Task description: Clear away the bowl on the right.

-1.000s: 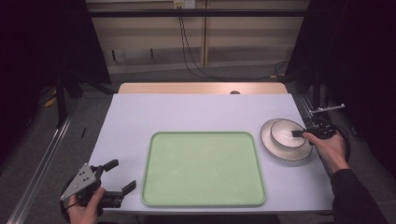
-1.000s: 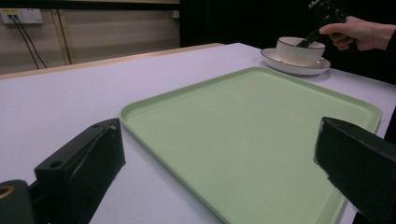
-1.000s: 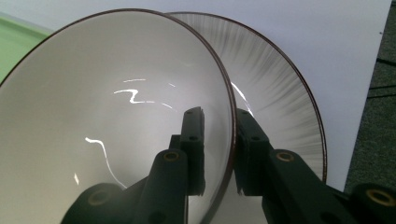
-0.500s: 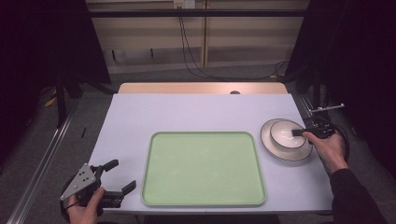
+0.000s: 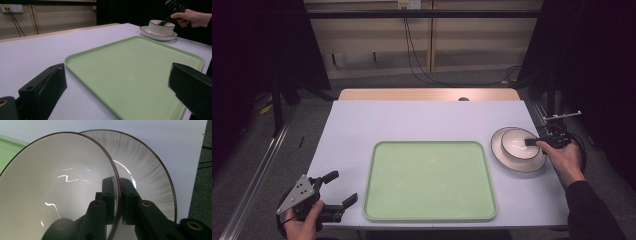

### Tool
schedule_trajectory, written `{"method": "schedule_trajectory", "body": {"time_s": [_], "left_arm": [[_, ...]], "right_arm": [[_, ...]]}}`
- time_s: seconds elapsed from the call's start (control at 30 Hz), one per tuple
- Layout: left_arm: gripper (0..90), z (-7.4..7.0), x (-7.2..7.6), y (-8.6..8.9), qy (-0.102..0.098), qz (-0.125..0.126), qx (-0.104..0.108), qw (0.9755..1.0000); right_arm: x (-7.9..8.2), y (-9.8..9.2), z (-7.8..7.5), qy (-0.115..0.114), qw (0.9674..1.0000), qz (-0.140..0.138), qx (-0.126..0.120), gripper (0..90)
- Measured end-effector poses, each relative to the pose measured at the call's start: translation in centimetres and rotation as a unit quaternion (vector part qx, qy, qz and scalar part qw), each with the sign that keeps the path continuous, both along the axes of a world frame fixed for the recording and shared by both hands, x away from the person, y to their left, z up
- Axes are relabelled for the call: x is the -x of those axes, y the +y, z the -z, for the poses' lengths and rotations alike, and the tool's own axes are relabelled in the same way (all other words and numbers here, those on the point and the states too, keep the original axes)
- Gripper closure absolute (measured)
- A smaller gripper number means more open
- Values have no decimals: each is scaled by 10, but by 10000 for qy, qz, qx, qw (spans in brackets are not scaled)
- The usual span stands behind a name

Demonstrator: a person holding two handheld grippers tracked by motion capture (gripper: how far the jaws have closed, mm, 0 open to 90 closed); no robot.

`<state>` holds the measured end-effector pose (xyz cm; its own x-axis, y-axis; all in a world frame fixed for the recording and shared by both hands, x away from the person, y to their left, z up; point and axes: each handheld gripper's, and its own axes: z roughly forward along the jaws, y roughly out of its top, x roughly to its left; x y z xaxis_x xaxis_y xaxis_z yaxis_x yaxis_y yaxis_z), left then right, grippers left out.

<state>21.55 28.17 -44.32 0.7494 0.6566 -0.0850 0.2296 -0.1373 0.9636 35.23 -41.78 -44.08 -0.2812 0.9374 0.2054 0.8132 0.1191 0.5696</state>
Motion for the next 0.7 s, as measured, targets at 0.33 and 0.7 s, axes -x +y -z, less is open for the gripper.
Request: {"method": "schedule_trajectory", "body": {"time_s": [0.33,0.7], "left_arm": [[16,0,0,0,-4,12,1,10000],[16,0,0,0,9,14,-5,10000]], "right_arm": [[1,1,-4,-100,9999,-40,-90,829],[3,-2,-6,-151,9998,4,-148,827]]}}
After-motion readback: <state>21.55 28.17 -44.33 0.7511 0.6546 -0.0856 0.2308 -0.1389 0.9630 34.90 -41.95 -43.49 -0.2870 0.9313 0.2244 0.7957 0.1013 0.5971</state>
